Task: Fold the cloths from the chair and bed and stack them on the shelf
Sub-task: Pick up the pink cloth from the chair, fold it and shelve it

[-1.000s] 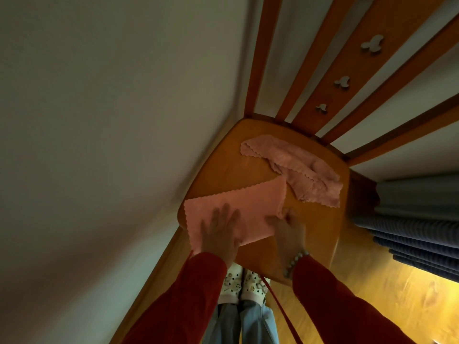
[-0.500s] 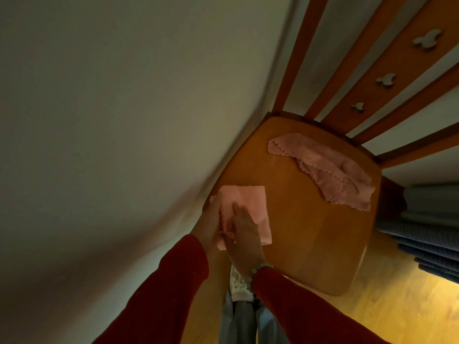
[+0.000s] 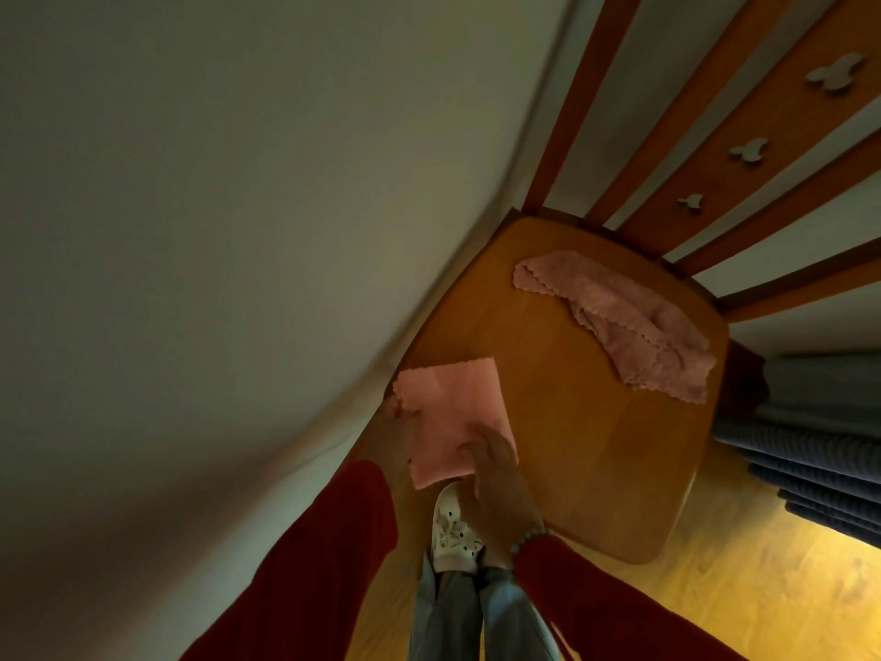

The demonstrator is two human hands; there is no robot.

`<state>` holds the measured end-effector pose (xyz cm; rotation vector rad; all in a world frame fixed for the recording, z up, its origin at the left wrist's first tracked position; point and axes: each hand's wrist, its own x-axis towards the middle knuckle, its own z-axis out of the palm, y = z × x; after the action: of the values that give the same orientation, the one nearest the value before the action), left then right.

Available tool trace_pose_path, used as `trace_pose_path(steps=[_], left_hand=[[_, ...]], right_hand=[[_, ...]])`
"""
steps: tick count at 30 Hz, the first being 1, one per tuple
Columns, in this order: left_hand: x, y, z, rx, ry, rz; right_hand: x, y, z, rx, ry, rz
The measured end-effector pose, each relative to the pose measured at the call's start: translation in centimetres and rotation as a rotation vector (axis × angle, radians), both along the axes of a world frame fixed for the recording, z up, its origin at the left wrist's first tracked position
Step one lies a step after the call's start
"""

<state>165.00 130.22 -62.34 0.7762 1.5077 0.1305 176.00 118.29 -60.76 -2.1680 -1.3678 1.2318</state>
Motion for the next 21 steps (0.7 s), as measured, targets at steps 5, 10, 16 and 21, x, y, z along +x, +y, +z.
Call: trace_pose_path(steps=[5,10,16,21], left_hand=[[-0.5,-0.4,0.2,0.082,0.001,-0.097],[-0.9,0.3,0.6,0.088,0.075,-0.06],[-0.7,-0.8,1.0,0.062,0.179,-0.086],[-1.3,-2.3,0.8,-0.358,0.08,-0.018]], right_hand=[[2.4,0.6,-0.3,-0.017,0.002,-0.176],[3.9,2.0,-0.6,-0.062,-0.065,-0.141],[4.4,3.0,-1.5,-0.153,0.07,-0.507],[4.2,3.4,-1.9,-0.253,0.136,-0.646]])
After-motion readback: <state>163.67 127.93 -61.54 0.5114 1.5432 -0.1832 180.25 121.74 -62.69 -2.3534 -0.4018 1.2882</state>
